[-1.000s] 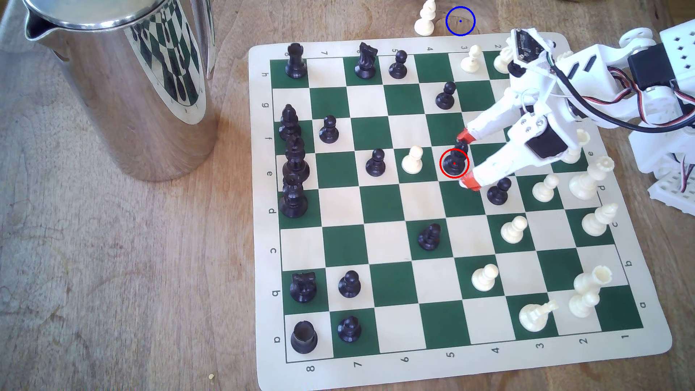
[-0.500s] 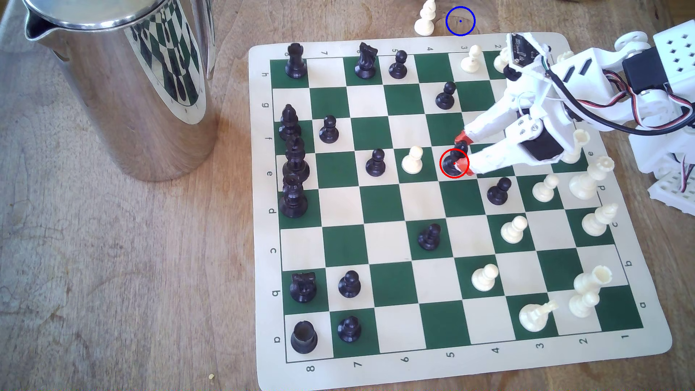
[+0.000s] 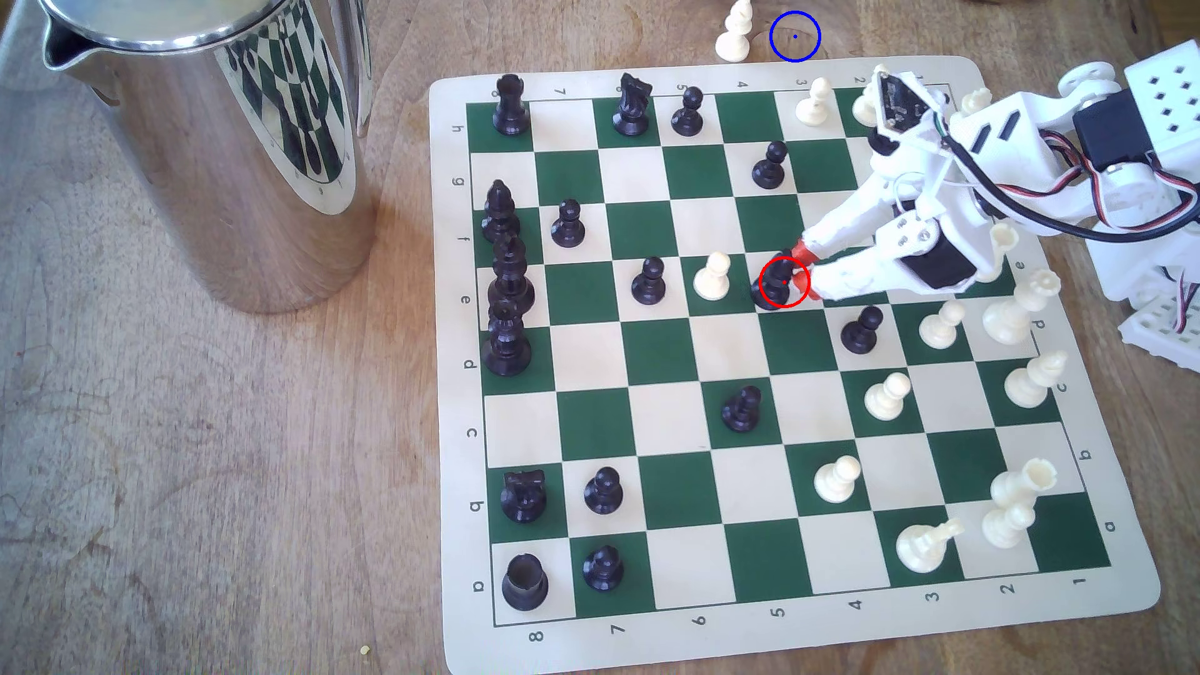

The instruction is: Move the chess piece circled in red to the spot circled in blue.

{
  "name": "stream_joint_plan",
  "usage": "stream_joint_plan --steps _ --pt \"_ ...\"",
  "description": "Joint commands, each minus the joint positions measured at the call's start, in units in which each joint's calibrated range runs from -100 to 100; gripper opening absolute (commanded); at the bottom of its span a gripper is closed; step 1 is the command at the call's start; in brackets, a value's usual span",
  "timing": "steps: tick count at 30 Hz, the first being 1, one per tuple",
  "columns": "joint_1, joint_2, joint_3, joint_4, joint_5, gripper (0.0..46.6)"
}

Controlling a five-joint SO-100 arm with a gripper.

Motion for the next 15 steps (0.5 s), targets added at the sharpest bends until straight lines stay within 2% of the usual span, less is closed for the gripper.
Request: stream_joint_plan --steps 1,2,3,4,6,7,11,15 --pt "0.1 -0.6 -4.0 -1.0 -0.3 1.5" --pt "0.1 -0.7 -3.9 -0.9 -0.3 2.1" --pt "0.2 -0.8 -3.9 -0.9 -0.4 4.7" --pt "0.2 -0.9 -3.9 -1.1 -0.6 8.9" --pt "0.3 -0.9 -4.0 -1.2 -0.7 13.6" --pt "0.5 -0.9 -4.0 -1.3 -0.7 17.7" --pt "1.3 -0.8 -4.1 -2.1 -0.7 21.9" --pt "2.0 -0.7 -5.7 -2.6 -0.6 23.3"
